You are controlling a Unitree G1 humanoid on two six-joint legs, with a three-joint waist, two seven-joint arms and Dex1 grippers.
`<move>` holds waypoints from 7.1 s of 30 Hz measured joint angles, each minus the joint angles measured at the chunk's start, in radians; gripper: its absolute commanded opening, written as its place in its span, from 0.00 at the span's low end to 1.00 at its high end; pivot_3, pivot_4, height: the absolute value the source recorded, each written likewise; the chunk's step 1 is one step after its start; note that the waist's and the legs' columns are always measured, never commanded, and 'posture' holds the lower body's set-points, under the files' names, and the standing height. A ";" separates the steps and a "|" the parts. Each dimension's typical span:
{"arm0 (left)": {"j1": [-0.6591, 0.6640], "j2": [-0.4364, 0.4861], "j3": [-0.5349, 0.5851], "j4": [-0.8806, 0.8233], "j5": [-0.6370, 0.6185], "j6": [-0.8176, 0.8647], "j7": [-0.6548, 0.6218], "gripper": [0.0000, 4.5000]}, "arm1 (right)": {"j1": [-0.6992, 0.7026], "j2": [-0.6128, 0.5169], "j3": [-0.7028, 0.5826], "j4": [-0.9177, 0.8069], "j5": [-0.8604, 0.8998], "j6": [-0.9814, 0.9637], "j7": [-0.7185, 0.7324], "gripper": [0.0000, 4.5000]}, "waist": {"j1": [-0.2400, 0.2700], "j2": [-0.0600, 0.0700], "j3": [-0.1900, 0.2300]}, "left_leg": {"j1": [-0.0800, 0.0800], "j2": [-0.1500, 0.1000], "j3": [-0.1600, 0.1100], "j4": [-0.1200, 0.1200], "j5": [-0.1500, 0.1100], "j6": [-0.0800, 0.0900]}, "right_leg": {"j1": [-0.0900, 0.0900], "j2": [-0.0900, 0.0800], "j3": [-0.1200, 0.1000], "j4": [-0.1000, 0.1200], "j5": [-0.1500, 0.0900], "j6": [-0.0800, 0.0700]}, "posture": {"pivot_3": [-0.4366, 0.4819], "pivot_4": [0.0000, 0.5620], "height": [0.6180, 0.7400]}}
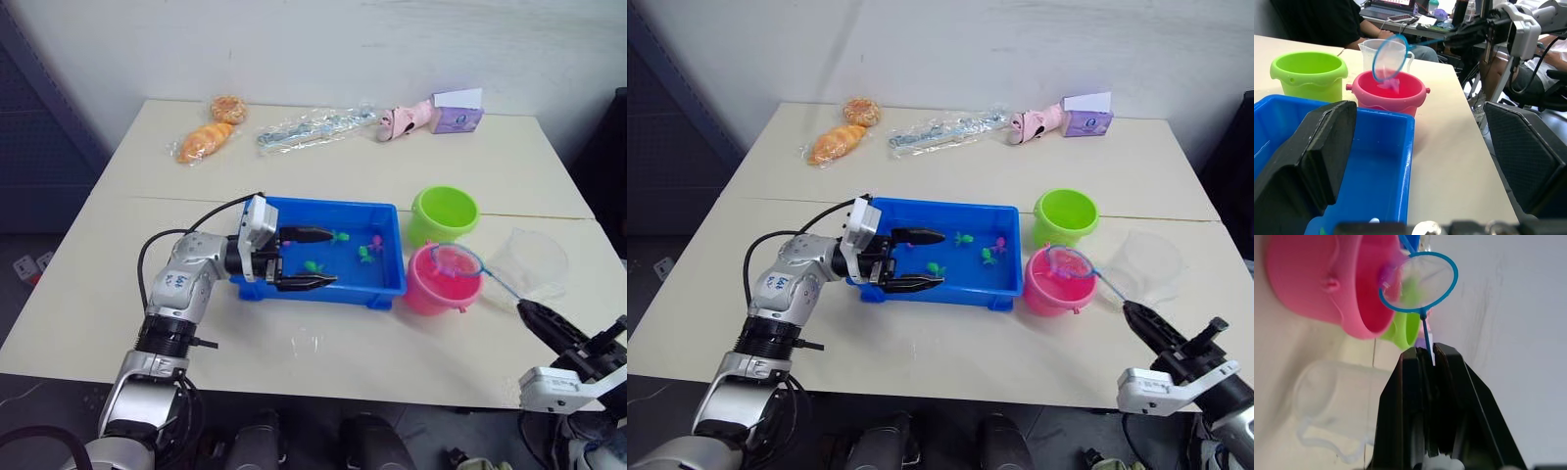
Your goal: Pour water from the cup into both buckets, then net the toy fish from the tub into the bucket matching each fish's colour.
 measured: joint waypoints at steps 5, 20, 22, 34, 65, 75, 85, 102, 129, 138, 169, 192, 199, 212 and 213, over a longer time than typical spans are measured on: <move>0.005 0.002 0.000 0.000 0.000 -0.004 0.001 0.99 | -0.005 -0.001 -0.003 -0.017 0.036 0.025 -0.012 0.00 | 0.001 0.000 0.000 | 0.000 0.000 0.000 0.000 0.000 0.000 | 0.000 0.000 0.000 0.000 0.000 0.000 | 0.48 0.27 1.00; 0.006 0.116 0.057 0.100 0.006 -0.080 0.001 0.99 | -0.256 -0.094 0.331 -0.508 1.521 1.178 0.037 0.00 | -0.001 0.001 0.000 | 0.000 0.001 -0.004 0.000 -0.001 0.003 | 0.002 -0.001 -0.002 0.000 0.000 0.000 | 0.48 0.27 1.00; -0.003 0.119 0.064 0.120 0.007 -0.091 0.002 0.99 | -0.361 -0.091 0.394 -0.509 1.641 1.305 -0.092 0.00 | -0.001 0.001 0.000 | -0.001 0.001 -0.004 0.001 -0.001 0.003 | 0.001 -0.002 -0.002 0.000 0.000 0.000 | 0.48 0.27 1.00; 0.012 0.141 0.084 0.124 0.007 -0.123 0.001 0.99 | -0.721 -0.023 0.608 -0.299 2.028 1.735 -0.628 0.00 | -0.001 0.000 0.000 | -0.004 0.000 -0.004 0.000 -0.001 0.004 | -0.002 -0.002 -0.003 0.000 0.000 0.000 | 0.48 0.27 1.00; 0.036 0.142 0.084 0.082 0.007 -0.124 0.015 0.99 | -0.754 -0.030 0.690 -0.178 2.483 1.653 -1.037 0.00 | -0.010 0.000 0.000 | -0.005 0.000 -0.004 -0.001 -0.001 0.005 | -0.002 -0.002 -0.003 -0.001 0.000 0.000 | 0.48 0.27 1.00; 0.036 0.140 0.084 0.076 0.007 -0.110 0.025 0.99 | -0.830 -0.030 0.725 -0.143 2.464 1.622 -1.085 0.00 | -0.023 0.000 0.000 | -0.005 0.000 -0.004 -0.001 -0.001 0.005 | -0.003 -0.002 -0.003 -0.002 0.000 0.000 | 0.48 0.27 1.00; 0.037 0.133 0.083 0.060 0.007 -0.105 0.044 0.99 | -0.901 -0.030 0.790 -0.105 2.310 1.666 -1.060 0.00 | -0.022 0.000 0.000 | -0.006 0.000 -0.004 -0.001 -0.001 0.005 | -0.003 -0.002 -0.003 -0.002 0.000 0.000 | 0.48 0.27 1.00; 0.037 0.120 0.083 0.044 0.007 -0.095 0.059 0.99 | -0.986 0.014 0.873 -0.103 1.837 1.776 -0.804 0.00 | -0.022 0.000 0.000 | -0.008 0.000 -0.004 -0.002 -0.001 0.005 | -0.005 -0.003 -0.004 -0.003 0.000 0.000 | 0.48 0.27 1.00; 0.070 0.148 0.085 -0.001 0.003 -0.062 0.078 0.99 | -0.958 0.179 0.871 -0.105 1.355 1.773 -0.336 0.00 | -0.025 0.001 0.000 | -0.008 0.000 -0.004 -0.003 -0.001 0.005 | -0.006 -0.002 -0.003 -0.002 0.000 0.000 | 0.48 0.27 1.00; 0.076 0.150 0.085 -0.001 0.003 -0.062 0.078 0.99 | -0.946 0.166 0.878 -0.115 1.228 1.744 -0.205 0.00 | -0.025 0.001 0.000 | -0.008 0.000 -0.004 -0.003 -0.001 0.005 | -0.006 -0.002 -0.003 -0.002 0.000 0.000 | 0.48 0.27 1.00; 0.096 0.154 0.094 -0.004 0.002 -0.063 0.079 0.99 | -0.866 0.055 0.914 -0.223 0.974 1.749 0.058 0.00 | -0.024 0.001 0.000 | -0.007 0.000 -0.004 -0.003 -0.001 0.004 | -0.006 -0.003 -0.004 -0.003 0.000 0.000 | 0.48 0.27 1.00; 0.108 0.162 0.094 -0.035 0.000 -0.049 0.072 0.99 | -0.883 0.270 0.546 -0.262 1.189 1.989 0.096 0.00 | -0.024 0.001 0.000 | -0.007 0.000 -0.004 -0.004 -0.001 0.004 | -0.005 -0.003 -0.004 -0.002 0.000 0.000 | 0.48 0.27 1.00; 0.096 0.190 0.103 -0.034 -0.028 -0.020 0.042 0.99 | -0.914 0.306 0.273 -0.373 1.391 2.224 0.134 0.00 | -0.023 0.001 0.000 | -0.007 0.000 -0.004 -0.007 -0.001 0.004 | -0.006 -0.003 -0.003 -0.003 0.000 0.000 | 0.48 0.27 1.00; 0.011 0.115 0.079 -0.041 -0.080 0.026 0.014 0.99 | -0.522 0.152 -0.343 -0.624 1.750 2.260 0.249 0.00 | -0.014 0.001 0.000 | -0.004 -0.002 -0.002 -0.017 -0.001 0.004 | -0.003 -0.002 -0.003 -0.007 0.000 0.000 | 0.48 0.27 1.00; 0.008 0.110 0.073 -0.038 -0.080 0.026 0.010 0.99 | -0.486 0.145 -0.379 -0.624 1.766 2.243 0.246 0.00 | -0.015 0.001 0.000 | -0.004 -0.002 -0.002 -0.017 -0.001 0.004 | -0.003 -0.002 -0.003 -0.007 0.001 0.000 | 0.48 0.27 1.00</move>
